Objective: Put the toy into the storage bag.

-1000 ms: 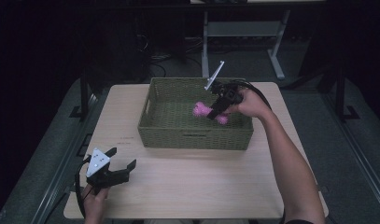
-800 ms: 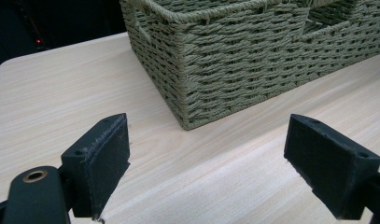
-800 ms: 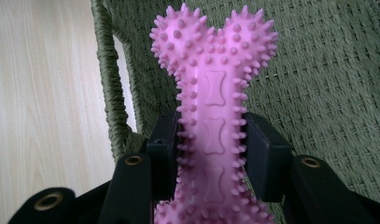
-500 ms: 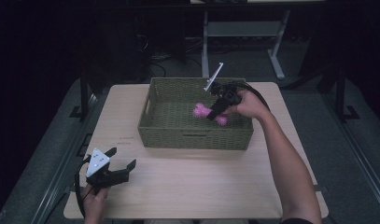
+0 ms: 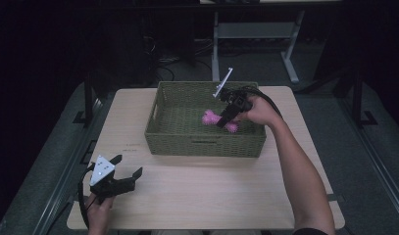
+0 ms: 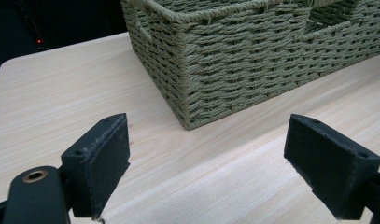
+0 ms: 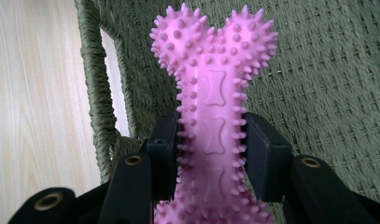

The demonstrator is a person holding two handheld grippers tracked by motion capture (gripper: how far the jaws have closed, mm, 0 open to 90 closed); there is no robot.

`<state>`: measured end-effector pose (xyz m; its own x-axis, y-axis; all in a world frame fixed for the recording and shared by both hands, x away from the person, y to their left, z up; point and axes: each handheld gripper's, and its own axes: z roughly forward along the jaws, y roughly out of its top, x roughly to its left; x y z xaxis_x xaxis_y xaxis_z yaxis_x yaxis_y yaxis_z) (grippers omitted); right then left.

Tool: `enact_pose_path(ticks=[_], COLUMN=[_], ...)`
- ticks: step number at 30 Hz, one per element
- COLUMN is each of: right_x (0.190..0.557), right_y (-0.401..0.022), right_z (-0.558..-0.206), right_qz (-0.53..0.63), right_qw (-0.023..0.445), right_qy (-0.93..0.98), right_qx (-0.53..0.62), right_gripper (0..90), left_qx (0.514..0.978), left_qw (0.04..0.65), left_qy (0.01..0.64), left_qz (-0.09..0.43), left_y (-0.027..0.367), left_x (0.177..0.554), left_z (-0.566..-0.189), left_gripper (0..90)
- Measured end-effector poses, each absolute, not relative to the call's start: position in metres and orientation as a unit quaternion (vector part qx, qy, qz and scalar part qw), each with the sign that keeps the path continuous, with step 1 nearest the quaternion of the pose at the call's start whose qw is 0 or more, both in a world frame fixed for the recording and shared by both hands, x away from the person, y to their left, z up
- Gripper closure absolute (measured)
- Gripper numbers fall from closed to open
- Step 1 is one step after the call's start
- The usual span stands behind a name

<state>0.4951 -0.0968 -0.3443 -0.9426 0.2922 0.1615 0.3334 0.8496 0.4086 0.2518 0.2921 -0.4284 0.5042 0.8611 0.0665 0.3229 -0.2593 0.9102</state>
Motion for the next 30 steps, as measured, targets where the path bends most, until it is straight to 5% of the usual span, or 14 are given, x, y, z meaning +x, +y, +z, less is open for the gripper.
enact_pose_path(ticks=[30], right_x=[0.493], right_y=[-0.100], right_z=[-0.367], right_qz=[-0.209], right_qw=[0.064], right_qy=[-0.960], right_qx=[-0.174], right_gripper=[57.9], left_qx=[0.737], left_qw=[0.457], left_qy=[0.402], left_qz=[0.293], left_y=[0.292], left_x=[0.252], left_z=[-0.429], left_gripper=[13.8])
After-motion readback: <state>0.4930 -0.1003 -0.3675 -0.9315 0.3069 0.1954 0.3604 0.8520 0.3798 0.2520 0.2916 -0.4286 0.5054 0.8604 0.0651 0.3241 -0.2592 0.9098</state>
